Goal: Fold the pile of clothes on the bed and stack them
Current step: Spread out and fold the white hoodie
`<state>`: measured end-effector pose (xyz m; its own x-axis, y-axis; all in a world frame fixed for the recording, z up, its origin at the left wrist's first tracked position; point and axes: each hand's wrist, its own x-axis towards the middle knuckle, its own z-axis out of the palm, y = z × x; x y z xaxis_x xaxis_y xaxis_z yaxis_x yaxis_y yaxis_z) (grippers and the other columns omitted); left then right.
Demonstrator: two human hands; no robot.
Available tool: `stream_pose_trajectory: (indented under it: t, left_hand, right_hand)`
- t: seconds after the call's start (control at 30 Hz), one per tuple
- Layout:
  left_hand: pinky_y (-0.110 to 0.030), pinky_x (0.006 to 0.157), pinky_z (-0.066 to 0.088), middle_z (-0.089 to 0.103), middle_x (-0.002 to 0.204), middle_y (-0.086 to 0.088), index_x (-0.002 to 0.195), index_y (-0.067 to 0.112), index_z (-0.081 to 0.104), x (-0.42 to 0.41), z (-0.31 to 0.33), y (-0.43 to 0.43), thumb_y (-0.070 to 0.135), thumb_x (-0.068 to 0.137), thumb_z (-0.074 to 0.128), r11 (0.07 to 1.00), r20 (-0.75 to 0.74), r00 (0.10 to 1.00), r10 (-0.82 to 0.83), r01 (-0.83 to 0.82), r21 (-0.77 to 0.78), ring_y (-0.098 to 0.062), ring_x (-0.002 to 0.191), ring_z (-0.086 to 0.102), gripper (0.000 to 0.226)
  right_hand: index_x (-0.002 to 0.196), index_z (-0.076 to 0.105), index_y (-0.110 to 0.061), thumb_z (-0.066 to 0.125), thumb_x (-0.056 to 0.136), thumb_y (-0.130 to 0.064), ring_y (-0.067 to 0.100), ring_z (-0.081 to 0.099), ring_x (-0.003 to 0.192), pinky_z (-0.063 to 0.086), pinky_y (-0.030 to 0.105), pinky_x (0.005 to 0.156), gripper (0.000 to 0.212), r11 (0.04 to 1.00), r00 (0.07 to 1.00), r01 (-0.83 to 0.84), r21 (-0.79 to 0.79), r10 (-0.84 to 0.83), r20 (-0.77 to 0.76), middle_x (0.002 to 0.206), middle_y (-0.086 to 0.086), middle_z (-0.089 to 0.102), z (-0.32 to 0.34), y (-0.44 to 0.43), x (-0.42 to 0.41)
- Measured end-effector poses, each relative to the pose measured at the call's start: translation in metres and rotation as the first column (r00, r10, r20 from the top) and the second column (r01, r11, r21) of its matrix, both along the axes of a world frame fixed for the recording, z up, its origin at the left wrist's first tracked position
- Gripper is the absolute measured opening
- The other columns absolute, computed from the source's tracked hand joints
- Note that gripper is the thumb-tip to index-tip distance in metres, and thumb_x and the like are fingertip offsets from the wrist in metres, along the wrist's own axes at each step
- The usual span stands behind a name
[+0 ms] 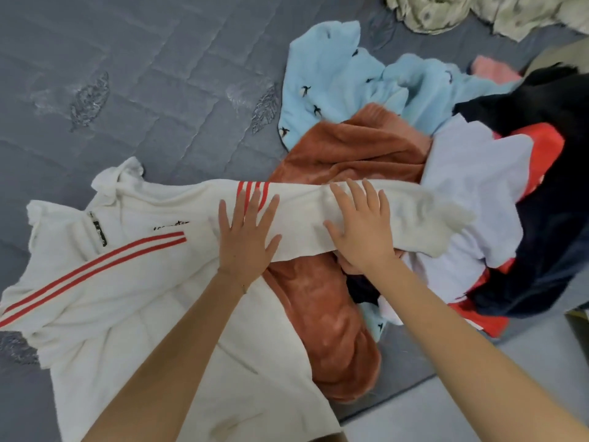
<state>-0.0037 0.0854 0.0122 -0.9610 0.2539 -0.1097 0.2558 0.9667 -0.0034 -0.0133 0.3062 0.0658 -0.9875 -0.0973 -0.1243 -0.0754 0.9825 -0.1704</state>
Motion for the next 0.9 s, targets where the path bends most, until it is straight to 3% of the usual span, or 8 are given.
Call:
stream_pose_trajectory:
  t: [0.17, 0.37, 0.5, 0.6, 0.7, 0.77, 0.83, 0.9]
  left_hand:
    - [-0.06, 0.116, 0.018, 0.028, 0.158, -0.015, 0.154, 0.025, 0.025, -0.02, 0.006, 0.064, 0.059, 0.099, 0.021, 0.998, 0.047, 0.997, -0.056, 0.056, 0.01, -0.038, 0.145, 0.026, 0.065]
    - [-0.06, 0.113, 0.025, 0.032, 0.156, -0.014, 0.151, 0.023, 0.034, -0.029, 0.018, 0.131, 0.051, 0.099, 0.027, 0.97, 0.025, 0.985, -0.173, 0.166, 0.18, -0.038, 0.143, 0.031, 0.059]
    - [-0.054, 0.117, 0.015, 0.018, 0.162, -0.008, 0.154, 0.031, 0.023, -0.027, 0.013, 0.149, 0.052, 0.099, 0.017, 0.972, 0.175, 0.962, -0.209, 0.184, 0.148, -0.031, 0.147, 0.023, 0.059]
    - [-0.052, 0.118, 0.011, 0.011, 0.163, -0.008, 0.155, 0.033, 0.019, -0.023, 0.009, 0.145, 0.053, 0.1, 0.025, 0.986, 0.24, 0.963, -0.127, 0.095, 0.14, -0.031, 0.147, 0.018, 0.058]
    - [-0.051, 0.115, 0.023, 0.027, 0.158, -0.012, 0.148, 0.026, 0.041, -0.019, 0.016, 0.132, 0.046, 0.1, 0.041, 0.957, 0.161, 0.98, -0.116, 0.066, 0.282, -0.033, 0.14, 0.033, 0.052]
    - [-0.046, 0.11, 0.036, 0.046, 0.144, -0.009, 0.133, 0.02, 0.058, -0.012, 0.026, 0.121, 0.045, 0.098, 0.043, 0.849, 0.173, 0.981, -0.092, -0.013, 0.528, -0.026, 0.13, 0.046, 0.045]
    - [-0.035, 0.098, 0.047, 0.06, 0.122, 0.001, 0.118, 0.018, 0.064, -0.003, 0.044, 0.108, 0.041, 0.099, 0.046, 0.62, 0.318, 0.946, -0.067, -0.211, 0.756, -0.011, 0.113, 0.056, 0.035]
    - [-0.025, 0.085, 0.051, 0.063, 0.106, 0.01, 0.114, 0.017, 0.06, 0.008, 0.061, 0.092, 0.037, 0.1, 0.051, 0.399, 0.501, 0.861, -0.087, -0.43, 0.81, -0.004, 0.099, 0.061, 0.026]
  right_hand:
    - [0.138, 0.053, -0.011, 0.04, 0.088, -0.043, 0.044, 0.045, 0.13, 0.034, 0.06, 0.106, 0.061, 0.994, 0.993, 0.11, 0.008, -0.11, -0.032, 0.138, 0.021, 0.052, 0.008, 0.065, -0.007]
    - [0.126, 0.059, -0.005, 0.057, 0.084, -0.028, 0.039, 0.057, 0.096, 0.042, 0.05, 0.088, 0.048, 0.977, 0.971, 0.211, 0.019, -0.208, -0.118, 0.106, 0.017, 0.062, 0.003, 0.119, -0.009]
    - [0.092, 0.067, -0.006, 0.064, 0.084, -0.019, 0.034, 0.054, 0.078, 0.03, 0.038, 0.075, 0.016, 0.978, 0.979, 0.205, 0.048, -0.204, -0.026, 0.081, 0.011, 0.06, 0.012, 0.134, -0.017]
    - [0.085, 0.058, -0.01, 0.059, 0.092, -0.028, 0.025, 0.052, 0.072, 0.03, 0.032, 0.061, 0.019, 0.954, 0.96, 0.258, -0.153, -0.236, 0.148, 0.075, 0.002, 0.058, 0.02, 0.135, -0.018]
    - [0.081, 0.05, -0.015, 0.059, 0.095, -0.03, 0.016, 0.047, 0.065, 0.031, 0.028, 0.055, 0.023, 0.871, 0.949, 0.293, -0.395, -0.215, 0.229, 0.068, -0.006, 0.051, 0.025, 0.115, -0.015]
    - [0.075, 0.047, -0.019, 0.06, 0.095, -0.029, 0.009, 0.045, 0.062, 0.033, 0.025, 0.057, 0.026, 0.795, 0.943, 0.315, -0.518, -0.2, 0.266, 0.066, -0.01, 0.047, 0.028, 0.091, -0.013]
    - [0.07, 0.044, -0.021, 0.062, 0.094, -0.026, 0.006, 0.042, 0.06, 0.035, 0.022, 0.059, 0.03, 0.699, 0.926, 0.366, -0.615, -0.203, 0.32, 0.067, -0.009, 0.047, 0.031, 0.06, -0.012]
    - [0.076, 0.051, -0.008, 0.062, 0.094, -0.027, 0.012, 0.047, 0.066, 0.042, 0.028, 0.066, 0.028, 0.579, 0.888, 0.449, -0.681, -0.202, 0.413, 0.074, 0.003, 0.053, 0.031, 0.028, -0.012]
